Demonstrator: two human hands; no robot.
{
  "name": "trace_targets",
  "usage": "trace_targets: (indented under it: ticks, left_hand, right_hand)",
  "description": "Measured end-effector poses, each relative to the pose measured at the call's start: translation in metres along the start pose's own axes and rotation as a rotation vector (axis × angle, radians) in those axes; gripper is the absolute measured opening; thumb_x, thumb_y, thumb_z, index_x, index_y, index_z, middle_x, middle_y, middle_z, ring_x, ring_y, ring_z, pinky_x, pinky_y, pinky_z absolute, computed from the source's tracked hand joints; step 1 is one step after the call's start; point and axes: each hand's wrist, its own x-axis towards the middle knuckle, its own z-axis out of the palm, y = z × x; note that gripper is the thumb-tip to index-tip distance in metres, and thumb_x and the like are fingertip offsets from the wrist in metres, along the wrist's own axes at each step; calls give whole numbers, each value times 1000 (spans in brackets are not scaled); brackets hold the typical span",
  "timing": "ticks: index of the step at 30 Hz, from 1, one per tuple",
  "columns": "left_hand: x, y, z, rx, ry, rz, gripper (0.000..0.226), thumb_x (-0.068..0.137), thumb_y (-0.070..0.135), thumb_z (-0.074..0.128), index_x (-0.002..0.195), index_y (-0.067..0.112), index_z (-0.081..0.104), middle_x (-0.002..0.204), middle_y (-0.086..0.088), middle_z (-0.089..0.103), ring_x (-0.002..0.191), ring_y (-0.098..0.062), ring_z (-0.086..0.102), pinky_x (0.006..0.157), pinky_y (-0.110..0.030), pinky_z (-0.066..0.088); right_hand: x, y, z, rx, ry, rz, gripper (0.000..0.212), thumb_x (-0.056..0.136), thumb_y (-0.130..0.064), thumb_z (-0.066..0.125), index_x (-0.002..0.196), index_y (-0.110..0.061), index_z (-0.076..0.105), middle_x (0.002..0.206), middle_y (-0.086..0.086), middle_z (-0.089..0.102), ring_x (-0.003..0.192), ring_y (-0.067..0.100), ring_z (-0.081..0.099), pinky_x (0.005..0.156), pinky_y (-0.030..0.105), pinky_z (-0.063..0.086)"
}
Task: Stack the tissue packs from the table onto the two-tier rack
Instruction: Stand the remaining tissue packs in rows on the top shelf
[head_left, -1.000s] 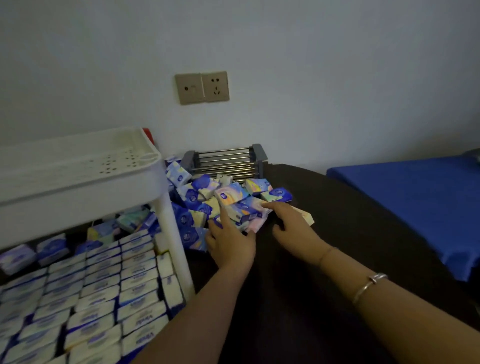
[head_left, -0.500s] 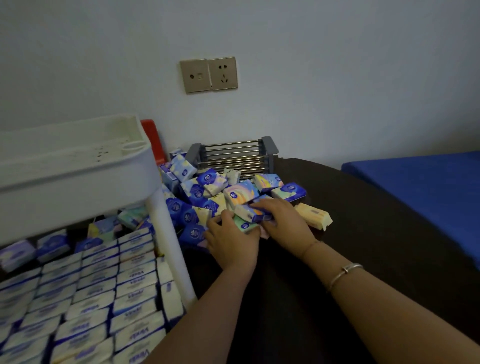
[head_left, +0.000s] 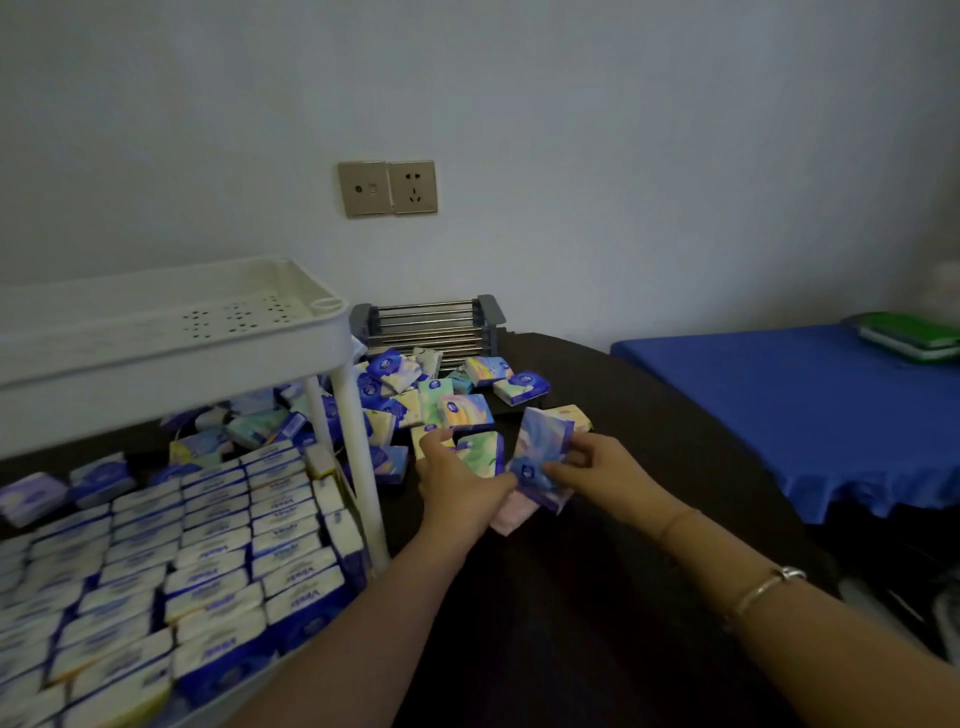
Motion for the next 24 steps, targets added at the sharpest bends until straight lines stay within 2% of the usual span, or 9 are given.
trace_targets:
  ticks: [4, 7, 9, 12, 15, 17, 20, 22, 24]
  left_hand:
    - [-32, 13, -6, -262, -250, -8, 78, 83, 8, 62, 141, 41, 22, 145, -6, 38, 111, -20, 53, 79, -31, 51]
    - [-47, 27, -10, -329, -375, 4, 69, 93, 7, 47, 147, 42, 21, 154, -2, 27, 114, -17, 51, 75, -26, 49]
    - [-48, 31, -11, -416, -374, -7, 61, 97, 11, 43, 147, 39, 22, 154, -2, 29, 125, -22, 47, 83, -32, 50]
    - [-49, 31, -21, -496, -392, -10, 56, 98, 22, 48, 148, 34, 23, 147, -4, 41, 125, -23, 50, 104, -43, 43]
    - [-50, 31, -30, -490, -409, -52, 39, 97, 23, 50, 135, 29, 39, 126, -3, 56, 109, -18, 59, 96, -43, 50]
    - [-53, 32, -33, -515, -414, -99, 28, 98, 22, 49, 124, 30, 43, 113, 1, 59, 93, -13, 62, 82, -38, 54]
    - [-57, 32, -36, -536, -410, -148, 45, 97, 24, 51, 139, 28, 37, 121, -2, 58, 90, -14, 62, 84, -43, 54]
    - [-61, 35, -39, -539, -404, -161, 49, 96, 26, 52, 142, 28, 34, 122, -5, 57, 95, -18, 63, 84, -44, 55]
    - [-66, 39, -43, -547, -400, -164, 51, 95, 27, 54, 142, 27, 34, 125, -7, 57, 104, -23, 62, 83, -45, 56]
  right_hand:
    - [-30, -17, -2, -143, 7, -46, 24, 86, -23, 66, 105, -15, 55, 93, 3, 67, 81, 13, 66, 73, 24, 54]
    - [-42, -34, 2, -277, -62, -144, 15, 90, -33, 60, 91, -18, 59, 78, 3, 57, 69, 12, 52, 70, 28, 46]
    - [-45, -45, 4, -247, -129, -168, 16, 96, -30, 50, 97, -19, 61, 84, -4, 56, 76, 7, 51, 71, 17, 43]
    - [-41, -53, 2, -197, -192, -112, 31, 100, -16, 40, 124, -11, 57, 118, -9, 54, 106, 7, 51, 77, 10, 41]
    - [-33, -39, 2, -198, -93, -90, 35, 97, -11, 42, 129, -14, 53, 134, -1, 49, 121, 10, 44, 91, 16, 43]
    - [-26, -18, 0, -436, 45, -41, 46, 92, -24, 54, 136, -23, 42, 139, 4, 43, 130, 21, 40, 105, 34, 40]
    - [-25, 8, 3, -583, 10, 103, 74, 85, -37, 63, 145, -34, 22, 144, 7, 37, 129, 27, 41, 106, 45, 39]
    - [-29, 15, 9, -554, -1, 87, 68, 87, -35, 62, 143, -36, 22, 138, 7, 44, 120, 23, 50, 102, 42, 44]
    - [-38, 5, 10, -410, 68, 24, 51, 90, -37, 57, 135, -33, 33, 126, 3, 52, 105, 16, 57, 90, 34, 50]
